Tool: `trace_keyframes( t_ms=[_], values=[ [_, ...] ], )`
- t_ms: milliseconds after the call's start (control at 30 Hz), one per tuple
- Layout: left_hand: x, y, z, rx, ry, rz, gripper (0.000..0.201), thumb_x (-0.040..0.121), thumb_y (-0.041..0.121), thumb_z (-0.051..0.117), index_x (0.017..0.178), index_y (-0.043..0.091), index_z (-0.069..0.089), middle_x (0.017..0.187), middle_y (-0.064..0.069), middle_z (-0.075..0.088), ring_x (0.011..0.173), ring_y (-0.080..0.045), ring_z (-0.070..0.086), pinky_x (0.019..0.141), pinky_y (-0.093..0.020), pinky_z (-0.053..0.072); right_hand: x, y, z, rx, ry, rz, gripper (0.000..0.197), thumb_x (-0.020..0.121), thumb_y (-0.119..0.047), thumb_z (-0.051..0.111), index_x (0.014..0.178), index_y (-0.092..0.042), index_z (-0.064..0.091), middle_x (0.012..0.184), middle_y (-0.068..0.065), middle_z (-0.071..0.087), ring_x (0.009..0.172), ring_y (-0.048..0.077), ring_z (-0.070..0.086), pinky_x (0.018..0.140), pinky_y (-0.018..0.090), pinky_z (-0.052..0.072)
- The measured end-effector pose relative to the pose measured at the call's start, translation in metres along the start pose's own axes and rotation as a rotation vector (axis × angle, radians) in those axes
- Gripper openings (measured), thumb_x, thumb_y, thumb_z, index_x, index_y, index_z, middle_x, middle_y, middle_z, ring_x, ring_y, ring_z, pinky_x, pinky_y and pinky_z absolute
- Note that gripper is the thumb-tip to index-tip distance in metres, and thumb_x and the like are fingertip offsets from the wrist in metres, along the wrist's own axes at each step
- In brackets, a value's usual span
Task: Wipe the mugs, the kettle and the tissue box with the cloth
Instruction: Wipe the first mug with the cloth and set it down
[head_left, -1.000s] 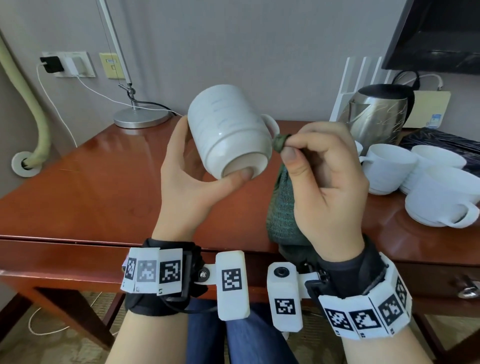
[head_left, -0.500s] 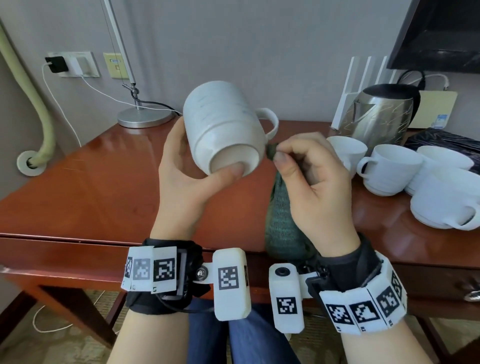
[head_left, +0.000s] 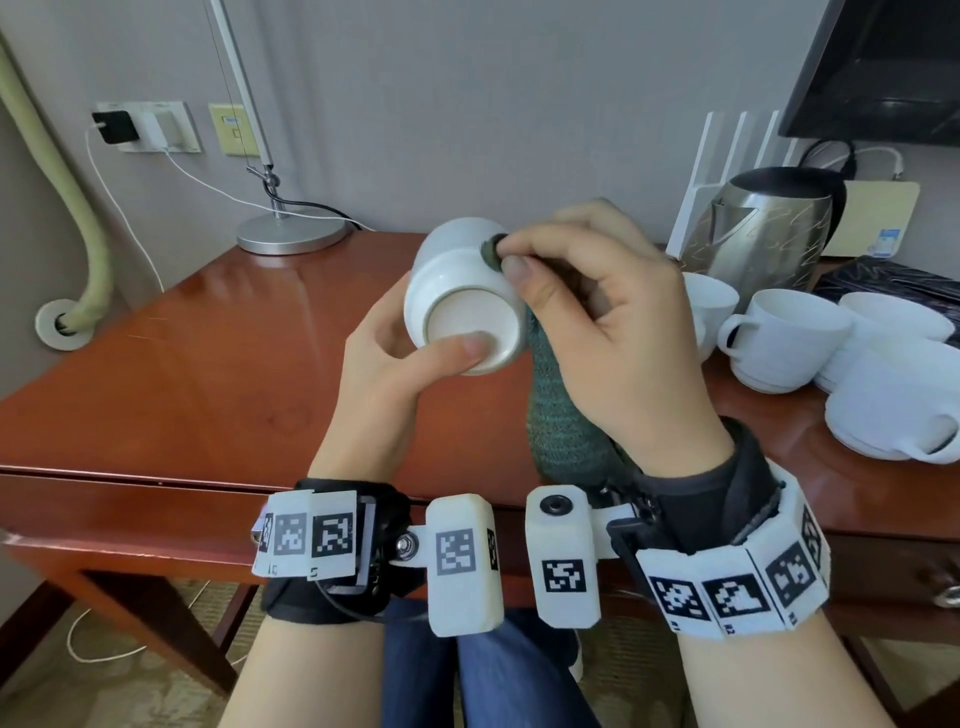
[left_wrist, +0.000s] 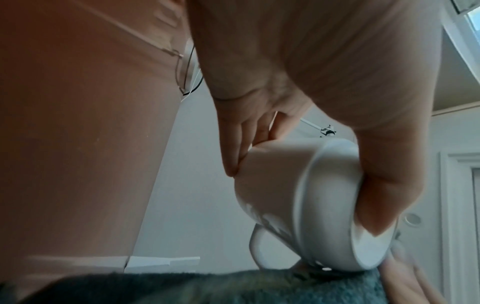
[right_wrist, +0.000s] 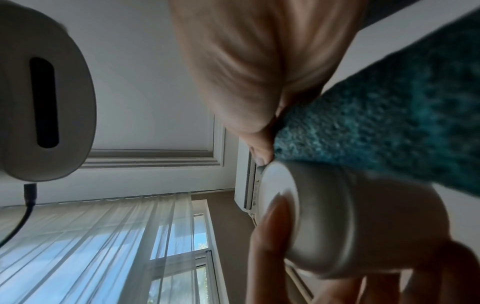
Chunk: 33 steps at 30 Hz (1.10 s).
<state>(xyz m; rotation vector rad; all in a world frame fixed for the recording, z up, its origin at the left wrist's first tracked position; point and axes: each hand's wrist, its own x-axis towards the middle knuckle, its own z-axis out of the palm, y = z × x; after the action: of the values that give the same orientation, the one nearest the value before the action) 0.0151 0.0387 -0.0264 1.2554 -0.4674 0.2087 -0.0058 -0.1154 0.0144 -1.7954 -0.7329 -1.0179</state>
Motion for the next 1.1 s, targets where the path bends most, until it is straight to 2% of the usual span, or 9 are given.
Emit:
trace_keyframes(
  t_ms=[233,367,500,600,800,867,967,1033,1100],
  values=[
    [-0.001,-0.001,0.0,-0.072,0.017,-0.014,0.041,0.065,0.025,0.072,0.105,0.016,0.071,0.1,-0.005,0.071,0.095,-0.021,0.066,0.083,-0.036,0.054,-0.017,0.004,0.002,0.017,-0.016,-0.092,0.011,0.091,0.004,0.059,0.099,0.002,0.067,0.097,-0.002,0.053,0.087,0.013,0.056,0.08,0.026,0.046],
    [0.002,0.001,0.001,-0.178,0.045,-0.071,0.05,0.067,0.031,0.068,0.112,0.009,0.064,0.106,-0.009,0.07,0.1,-0.021,0.068,0.087,-0.036,0.054,-0.028,0.01,0.008,0.034,-0.054,-0.083,0.008,0.089,0.007,0.06,0.094,0.004,0.065,0.095,0.0,0.055,0.088,0.011,0.055,0.082,0.024,0.044],
    [0.003,0.005,0.003,-0.264,0.037,-0.075,0.056,0.074,0.032,0.063,0.123,0.007,0.059,0.124,-0.021,0.064,0.115,-0.033,0.062,0.098,-0.045,0.052,-0.028,0.009,0.007,0.096,0.059,-0.03,0.014,0.09,0.003,0.059,0.095,-0.009,0.061,0.094,-0.004,0.055,0.087,0.011,0.057,0.081,0.026,0.045],
    [0.002,0.004,0.002,-0.242,0.055,-0.084,0.061,0.073,0.032,0.065,0.127,0.007,0.056,0.132,-0.024,0.06,0.124,-0.037,0.057,0.103,-0.05,0.048,-0.019,0.0,0.002,0.12,0.193,-0.012,0.021,0.092,0.001,0.059,0.097,-0.019,0.057,0.093,0.003,0.058,0.086,0.016,0.06,0.08,0.028,0.047],
    [0.0,0.002,0.006,-0.179,0.013,-0.114,0.05,0.074,0.033,0.065,0.119,0.011,0.063,0.12,-0.011,0.068,0.115,-0.026,0.064,0.103,-0.049,0.048,-0.012,-0.003,0.01,-0.05,0.18,-0.059,0.008,0.09,0.002,0.062,0.095,0.001,0.068,0.092,0.0,0.058,0.083,0.011,0.06,0.076,0.029,0.051],
    [0.001,0.003,0.005,-0.187,0.024,-0.111,0.054,0.075,0.033,0.065,0.123,0.008,0.06,0.122,-0.014,0.067,0.115,-0.027,0.064,0.101,-0.047,0.049,-0.018,0.001,0.013,-0.063,0.171,-0.048,0.008,0.089,0.003,0.062,0.094,0.002,0.068,0.093,0.0,0.058,0.083,0.012,0.06,0.076,0.028,0.051],
    [0.004,0.007,0.004,-0.184,0.053,-0.111,0.066,0.075,0.035,0.065,0.13,0.001,0.054,0.125,-0.021,0.064,0.116,-0.031,0.063,0.1,-0.044,0.05,-0.029,0.005,0.018,-0.089,0.083,-0.066,0.007,0.087,0.006,0.064,0.09,0.003,0.069,0.09,0.007,0.061,0.083,0.012,0.058,0.078,0.019,0.046],
    [0.006,0.009,0.001,-0.101,0.069,-0.09,0.061,0.073,0.036,0.068,0.124,0.004,0.059,0.12,-0.018,0.067,0.115,-0.031,0.064,0.1,-0.046,0.049,-0.032,0.006,0.018,-0.098,0.074,-0.082,0.007,0.087,0.006,0.063,0.09,0.004,0.069,0.089,0.009,0.061,0.083,0.013,0.057,0.079,0.018,0.044],
    [0.007,0.011,0.0,0.029,0.107,-0.062,0.065,0.066,0.04,0.081,0.12,0.009,0.063,0.117,-0.012,0.069,0.113,-0.029,0.064,0.101,-0.049,0.049,-0.028,0.006,0.014,-0.087,0.132,-0.086,0.007,0.088,0.005,0.062,0.092,0.003,0.068,0.092,0.002,0.058,0.084,0.013,0.057,0.078,0.021,0.045]
  ],
)
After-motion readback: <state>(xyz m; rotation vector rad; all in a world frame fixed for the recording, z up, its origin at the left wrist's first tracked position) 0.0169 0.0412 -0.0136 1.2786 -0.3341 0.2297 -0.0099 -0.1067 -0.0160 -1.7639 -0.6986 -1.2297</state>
